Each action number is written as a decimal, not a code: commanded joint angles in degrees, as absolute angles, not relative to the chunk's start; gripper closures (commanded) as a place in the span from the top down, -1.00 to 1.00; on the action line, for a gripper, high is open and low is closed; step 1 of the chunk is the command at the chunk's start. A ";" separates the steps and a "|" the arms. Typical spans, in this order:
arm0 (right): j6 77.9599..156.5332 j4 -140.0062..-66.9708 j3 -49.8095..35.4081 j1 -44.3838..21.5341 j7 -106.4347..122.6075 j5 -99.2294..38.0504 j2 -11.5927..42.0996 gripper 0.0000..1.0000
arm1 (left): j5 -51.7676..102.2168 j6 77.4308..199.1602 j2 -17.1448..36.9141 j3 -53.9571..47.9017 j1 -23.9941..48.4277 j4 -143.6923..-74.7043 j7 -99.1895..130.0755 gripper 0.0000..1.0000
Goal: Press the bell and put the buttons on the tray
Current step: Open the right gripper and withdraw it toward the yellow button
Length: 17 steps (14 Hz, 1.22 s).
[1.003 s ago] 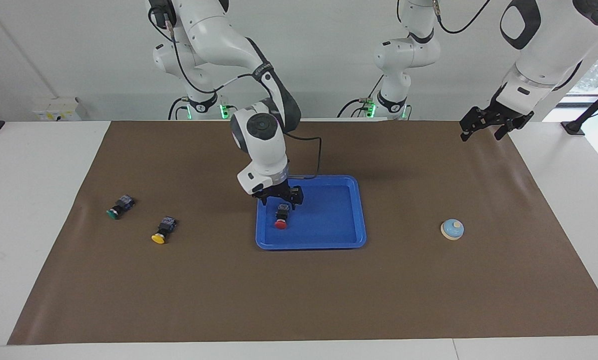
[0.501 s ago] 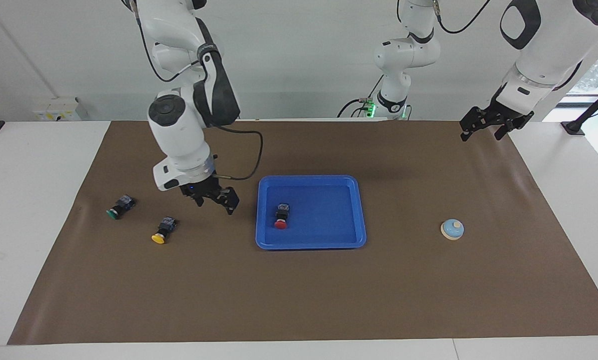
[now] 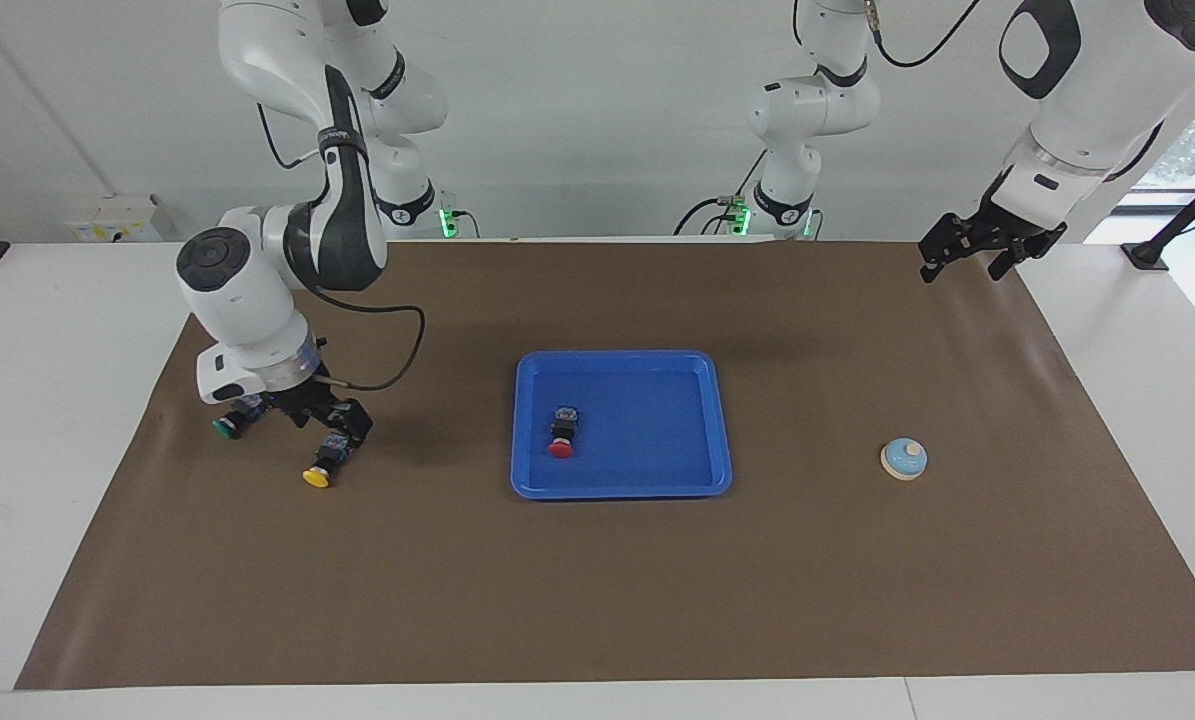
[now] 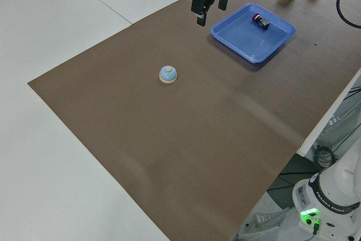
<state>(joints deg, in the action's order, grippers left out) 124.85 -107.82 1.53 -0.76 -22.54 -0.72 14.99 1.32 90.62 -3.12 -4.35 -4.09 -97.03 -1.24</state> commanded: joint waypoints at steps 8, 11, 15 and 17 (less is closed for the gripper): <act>137.37 -115.14 0.88 1.58 -21.89 0.00 18.81 1.00 | 1.41 90.18 -3.43 -4.22 -4.13 -96.42 -1.32 1.00; 140.52 -117.15 0.88 1.58 -21.88 0.00 19.16 0.48 | 1.41 90.18 -3.43 -4.22 -4.13 -96.50 -1.23 1.00; 140.27 -117.25 0.97 1.58 -19.61 0.09 19.07 -1.00 | 1.41 90.18 -3.43 -4.22 -4.22 -96.42 -1.32 1.00; 139.92 -116.72 0.97 1.50 -19.25 0.09 19.07 -1.00 | 1.41 90.18 -3.43 -4.22 -4.13 -96.50 -1.32 1.00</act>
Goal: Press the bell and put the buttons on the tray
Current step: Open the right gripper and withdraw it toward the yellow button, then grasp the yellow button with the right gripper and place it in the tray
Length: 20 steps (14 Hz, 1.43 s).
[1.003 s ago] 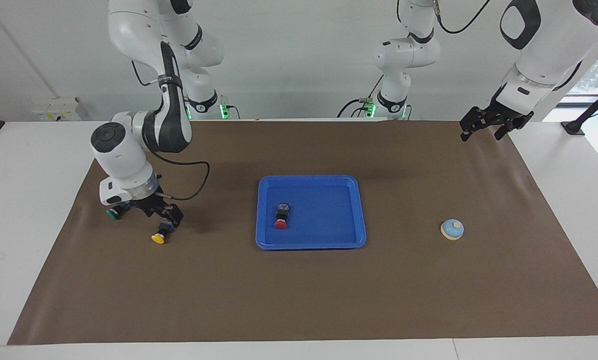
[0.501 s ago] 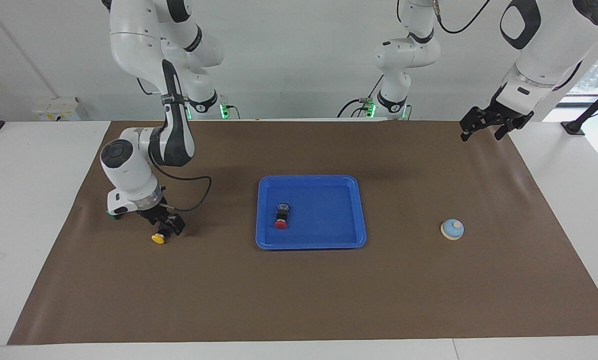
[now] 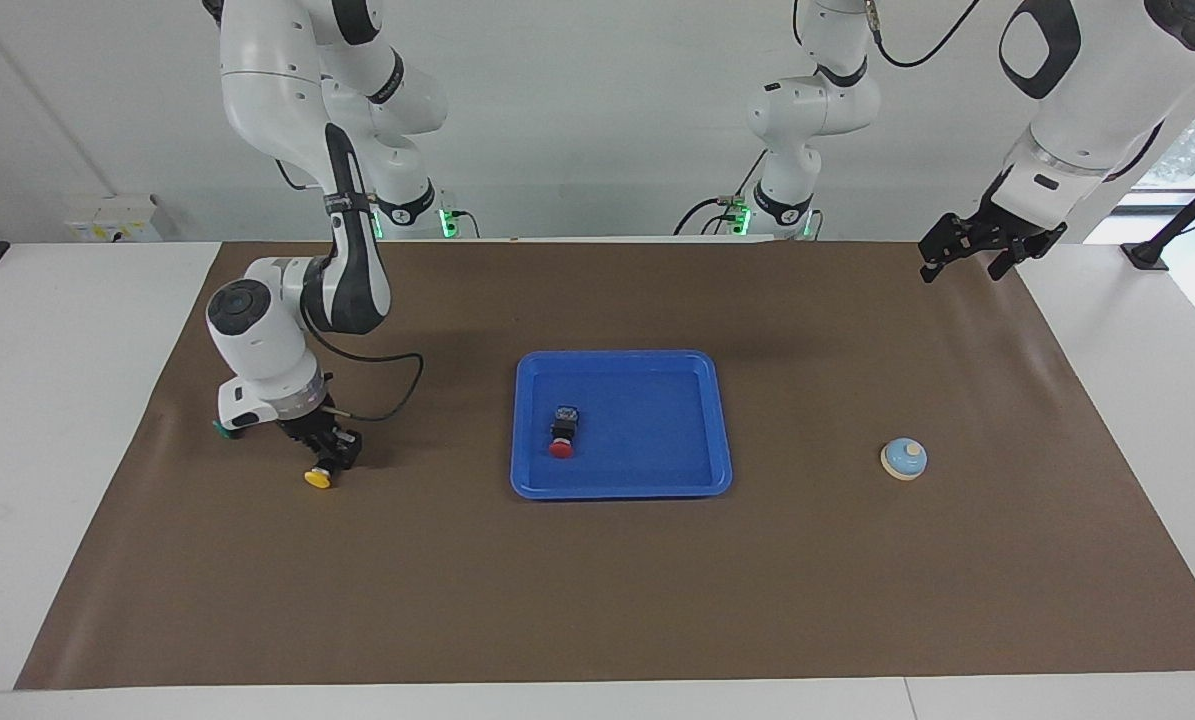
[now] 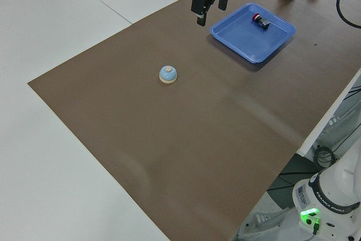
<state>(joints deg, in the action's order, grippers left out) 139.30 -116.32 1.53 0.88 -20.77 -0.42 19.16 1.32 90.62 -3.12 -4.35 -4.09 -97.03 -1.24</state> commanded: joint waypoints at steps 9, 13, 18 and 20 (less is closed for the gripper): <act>120.18 -98.03 0.79 -11.66 -28.01 -0.17 21.61 -1.00 | 1.41 90.18 -3.43 -4.22 -4.13 -96.50 -1.32 1.00; 112.24 -88.86 0.79 -22.20 -37.84 -0.88 23.99 -1.00 | 1.41 90.18 -3.43 -4.31 -4.13 -96.50 -1.23 1.00; 116.35 -89.03 0.62 -31.80 -47.70 -3.07 25.92 -1.00 | 1.41 90.18 -3.43 -4.22 -4.13 -96.42 -1.23 1.00; 120.04 -89.12 0.62 -35.05 -51.93 -3.16 28.55 -1.00 | 1.41 90.18 -3.43 -4.22 -4.13 -96.50 -1.23 1.00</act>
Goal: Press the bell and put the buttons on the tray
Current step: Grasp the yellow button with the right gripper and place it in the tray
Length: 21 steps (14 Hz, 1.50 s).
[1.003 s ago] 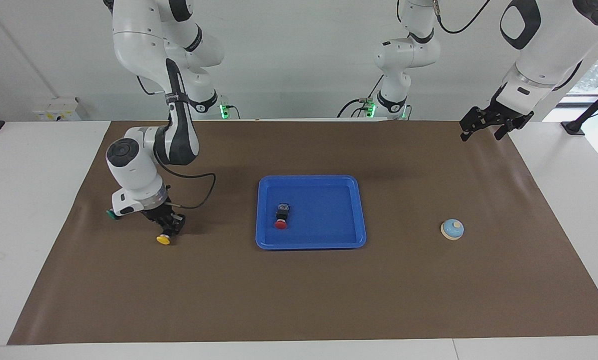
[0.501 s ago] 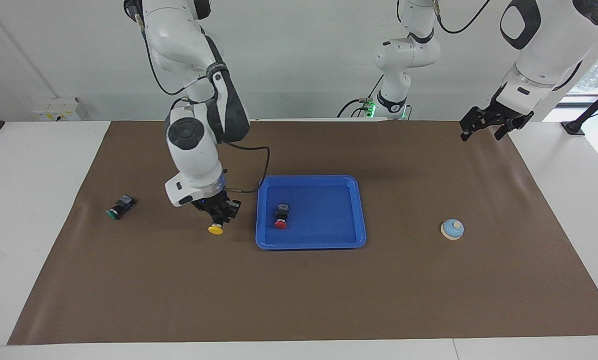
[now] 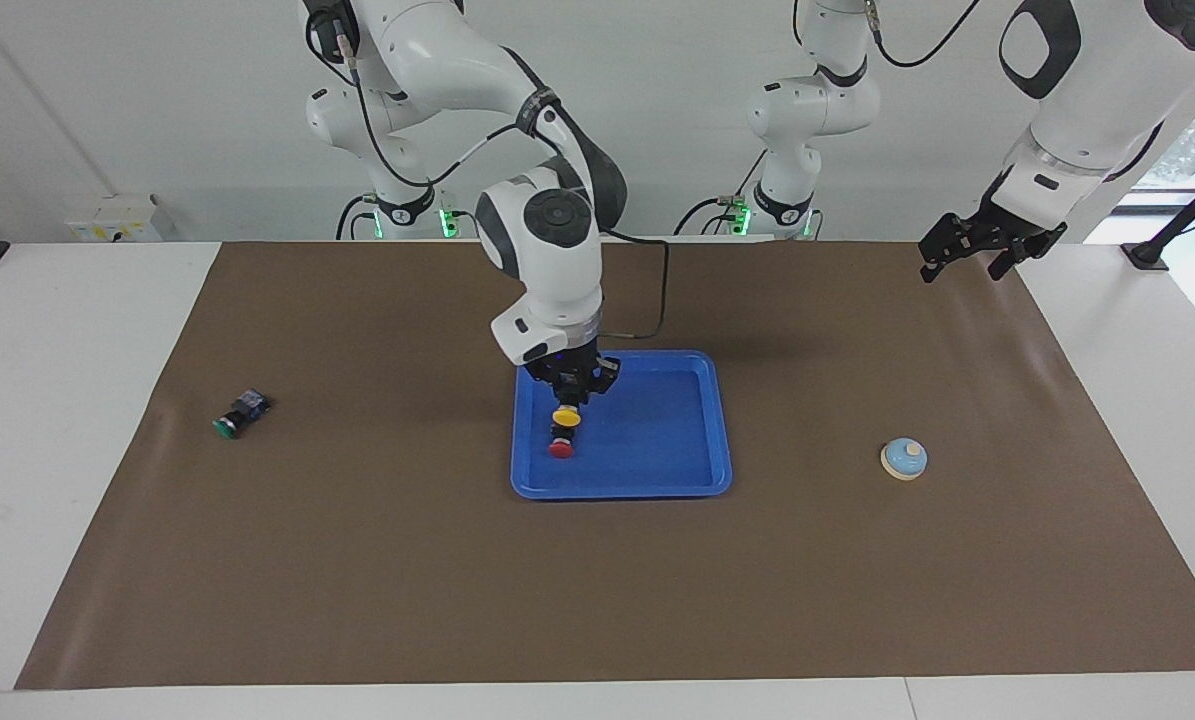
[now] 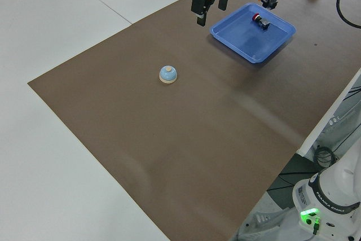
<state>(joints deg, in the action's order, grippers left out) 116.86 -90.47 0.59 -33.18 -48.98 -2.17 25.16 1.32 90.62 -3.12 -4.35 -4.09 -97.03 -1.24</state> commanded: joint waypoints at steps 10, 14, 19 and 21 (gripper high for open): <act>130.96 -98.79 0.53 -37.70 -51.85 -3.08 28.83 -1.00 | 1.41 90.18 -3.43 -4.22 -4.13 -96.50 -1.23 1.00; 126.23 -95.90 0.62 -37.88 -56.50 -2.90 28.65 1.00 | 1.41 90.18 -3.43 -4.22 -4.13 -96.50 -1.32 1.00; 117.43 -91.75 0.97 -32.72 -56.51 -2.20 24.45 1.00 | 1.41 90.18 -3.43 -4.22 -4.13 -96.50 -1.32 1.00; 114.80 -91.85 0.97 -27.80 -55.21 -2.11 21.28 1.00 | 1.41 90.18 -3.43 -4.22 -4.13 -96.50 -1.32 1.00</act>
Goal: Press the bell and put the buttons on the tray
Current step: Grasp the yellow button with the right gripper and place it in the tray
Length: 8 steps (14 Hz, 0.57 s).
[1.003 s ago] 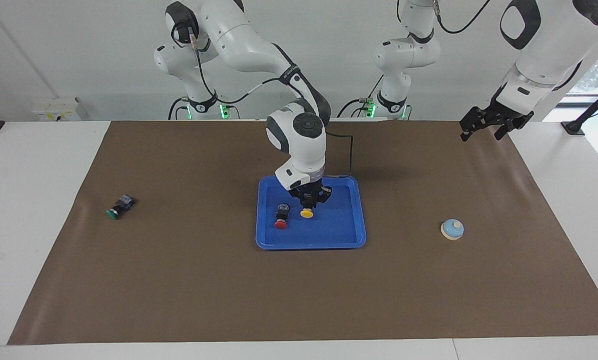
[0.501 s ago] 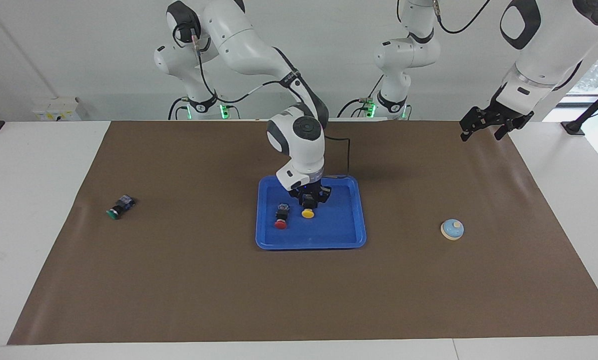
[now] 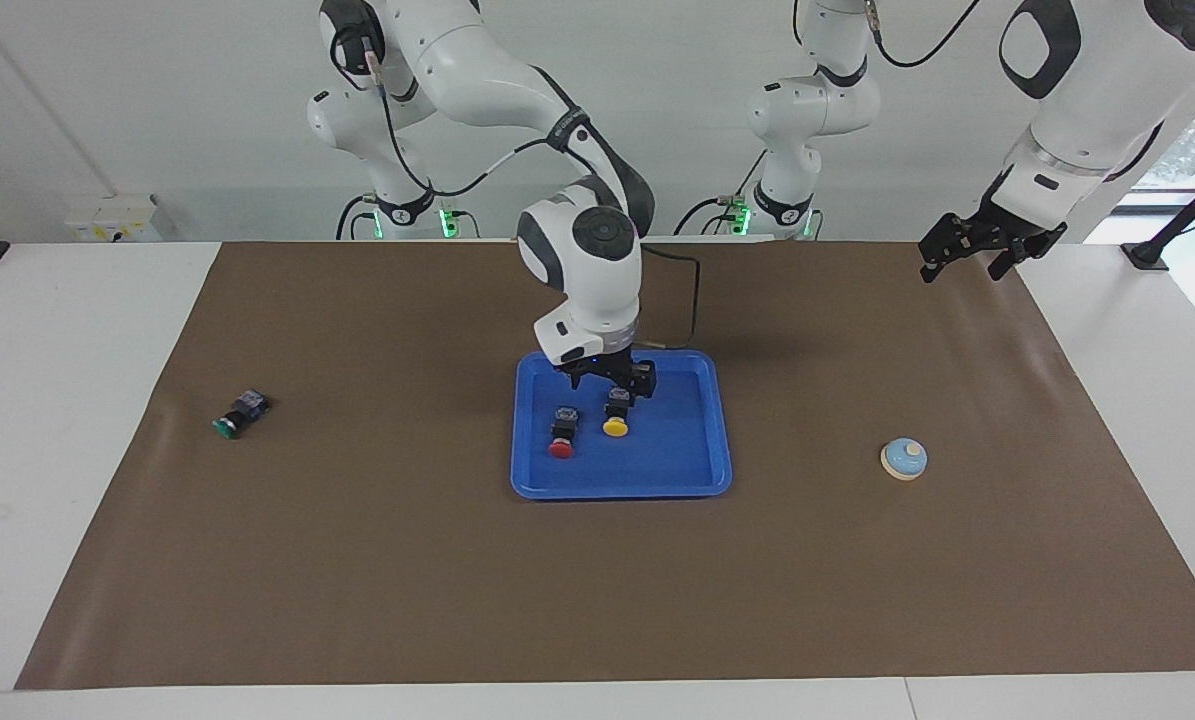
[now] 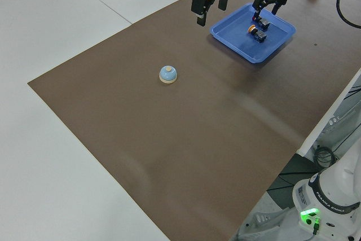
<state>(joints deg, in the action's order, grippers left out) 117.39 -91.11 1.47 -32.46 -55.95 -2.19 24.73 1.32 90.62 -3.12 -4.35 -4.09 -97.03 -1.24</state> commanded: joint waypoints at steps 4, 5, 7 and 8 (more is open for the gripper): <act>109.26 -92.11 0.97 -14.45 -40.03 -2.11 16.44 1.00 | 1.41 90.18 -3.43 -4.31 -4.13 -96.42 -1.23 1.00; 108.55 -92.46 0.97 -10.50 -35.29 -2.11 15.91 1.00 | 1.41 90.18 -3.43 -4.22 -4.13 -96.50 -1.23 1.00; 108.54 -92.99 0.97 -4.69 -27.46 -1.85 15.73 1.00 | 1.41 90.18 -3.43 -4.22 -4.13 -96.50 -1.32 1.00; 108.72 -93.77 0.97 -1.27 -23.85 -0.98 15.65 1.00 | 1.41 90.18 -3.43 -4.22 -4.13 -96.50 -1.23 1.00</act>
